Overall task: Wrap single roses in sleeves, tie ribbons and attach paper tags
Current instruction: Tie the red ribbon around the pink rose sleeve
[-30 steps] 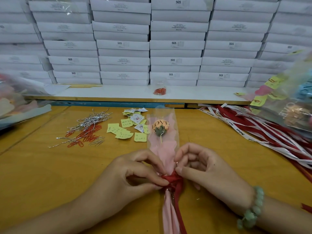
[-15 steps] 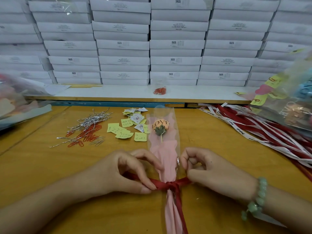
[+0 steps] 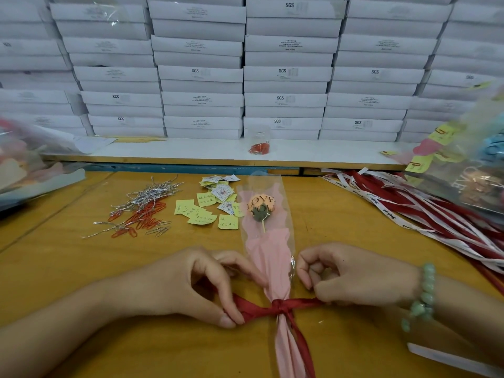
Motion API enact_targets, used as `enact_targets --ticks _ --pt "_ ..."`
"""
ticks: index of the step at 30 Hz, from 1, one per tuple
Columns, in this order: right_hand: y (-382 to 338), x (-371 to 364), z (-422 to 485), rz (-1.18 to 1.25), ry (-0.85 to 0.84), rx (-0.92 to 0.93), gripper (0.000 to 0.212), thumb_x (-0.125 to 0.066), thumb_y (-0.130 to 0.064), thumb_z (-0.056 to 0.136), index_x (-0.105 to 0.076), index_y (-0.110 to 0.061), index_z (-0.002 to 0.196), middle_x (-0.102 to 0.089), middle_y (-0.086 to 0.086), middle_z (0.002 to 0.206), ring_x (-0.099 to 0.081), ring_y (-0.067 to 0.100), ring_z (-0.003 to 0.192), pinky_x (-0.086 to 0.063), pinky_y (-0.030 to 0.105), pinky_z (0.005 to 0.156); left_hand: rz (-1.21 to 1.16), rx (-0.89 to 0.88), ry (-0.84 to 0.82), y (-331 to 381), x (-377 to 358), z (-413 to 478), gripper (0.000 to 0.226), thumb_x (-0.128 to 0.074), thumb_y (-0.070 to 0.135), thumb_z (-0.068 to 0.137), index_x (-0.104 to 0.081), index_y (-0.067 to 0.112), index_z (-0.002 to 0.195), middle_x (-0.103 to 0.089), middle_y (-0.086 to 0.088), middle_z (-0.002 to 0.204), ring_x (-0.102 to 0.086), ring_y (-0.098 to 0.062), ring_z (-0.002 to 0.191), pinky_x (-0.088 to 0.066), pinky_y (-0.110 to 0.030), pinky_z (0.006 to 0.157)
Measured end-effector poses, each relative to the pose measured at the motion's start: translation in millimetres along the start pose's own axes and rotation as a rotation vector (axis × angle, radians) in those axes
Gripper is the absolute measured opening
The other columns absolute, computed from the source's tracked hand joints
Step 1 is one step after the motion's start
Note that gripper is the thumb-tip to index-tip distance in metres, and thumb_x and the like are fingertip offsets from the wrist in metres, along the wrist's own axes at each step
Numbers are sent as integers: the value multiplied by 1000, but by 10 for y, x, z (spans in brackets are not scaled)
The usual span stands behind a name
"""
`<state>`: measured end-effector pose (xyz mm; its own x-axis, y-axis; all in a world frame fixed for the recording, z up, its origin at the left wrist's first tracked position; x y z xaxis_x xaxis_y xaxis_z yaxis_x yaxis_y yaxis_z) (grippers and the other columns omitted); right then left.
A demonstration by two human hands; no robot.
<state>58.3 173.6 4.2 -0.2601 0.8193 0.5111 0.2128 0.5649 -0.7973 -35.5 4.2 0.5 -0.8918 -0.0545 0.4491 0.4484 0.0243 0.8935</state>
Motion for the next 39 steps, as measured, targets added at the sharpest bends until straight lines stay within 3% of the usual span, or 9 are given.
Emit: enact_targets --ticks 5,9,14,18,23,30,33,36,39 --pt "44 34 0 219 103 30 5 -54 -5 91 -52 -8 89 -49 -1 61 -33 5 35 -22 15 31 -100 -27 138 -27 36 -36 27 -80 41 74 -75 24 95 -54 2 130 -49 -22 129 -37 -29 108" --pt "87 67 13 301 374 149 12 -55 -7 91 -52 -11 102 -48 -3 73 -34 1 40 -24 14 33 -29 24 300 -48 50 -39 34 -59 46 90 -64 35 121 -42 21 143 -37 -3 137 -35 -25 112" --pt "104 91 14 213 538 274 37 -56 -9 91 -55 -38 114 -58 -12 95 -42 7 47 -34 21 36 208 36 171 -9 -85 -13 36 -51 41 96 -54 44 131 -34 30 149 -26 7 140 -27 -21 112" --pt "114 92 -12 173 544 269 46 -56 -17 91 -53 -54 118 -53 -5 70 -43 8 40 -41 23 42 300 -30 120 2 -151 -10 33 -53 38 98 -57 38 131 -38 24 149 -26 2 142 -23 -14 110" --pt "119 135 -6 95 626 259 42 -55 -10 93 -60 -41 120 -35 -19 142 -46 22 49 -40 20 40 368 -137 38 75 -261 1 31 -55 32 99 -60 34 129 -45 18 146 -31 -10 142 -24 -26 112" --pt "104 123 -17 29 629 240 30 -55 -16 94 -66 -35 114 -36 -22 141 -39 21 51 -39 10 46 275 -143 31 213 -262 3 25 -55 22 99 -72 14 115 -61 11 131 -51 -19 127 -38 -33 105" --pt "109 116 -17 52 622 240 29 -55 -14 94 -67 -31 113 -40 -22 139 -38 19 48 -38 9 44 204 -121 289 160 -102 -2 24 -53 27 99 -74 19 108 -67 10 120 -60 -13 116 -44 -25 98" --pt "99 113 -14 55 607 246 26 -54 -15 95 -69 -29 110 -50 -21 130 -42 20 50 -38 16 39 499 -27 671 25 241 -111 29 -44 37 100 -71 30 106 -63 20 120 -54 -2 119 -42 -24 101" --pt "86 114 -33 111 607 266 25 -52 -15 95 -73 -27 101 -60 -13 112 -49 23 56 -40 26 37 952 186 544 -153 404 -127 49 -24 58 96 -54 37 129 -36 24 147 -21 3 141 -30 -35 115"
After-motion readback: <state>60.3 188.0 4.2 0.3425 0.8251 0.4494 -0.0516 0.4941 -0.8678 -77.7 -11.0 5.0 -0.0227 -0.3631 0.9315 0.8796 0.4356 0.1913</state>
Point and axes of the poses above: each hand's wrist, its own z-axis towards the middle knuckle, its own x-axis out of the back of the hand, y = z × x, the point moved 5 cm from there along z, towards the middle knuckle
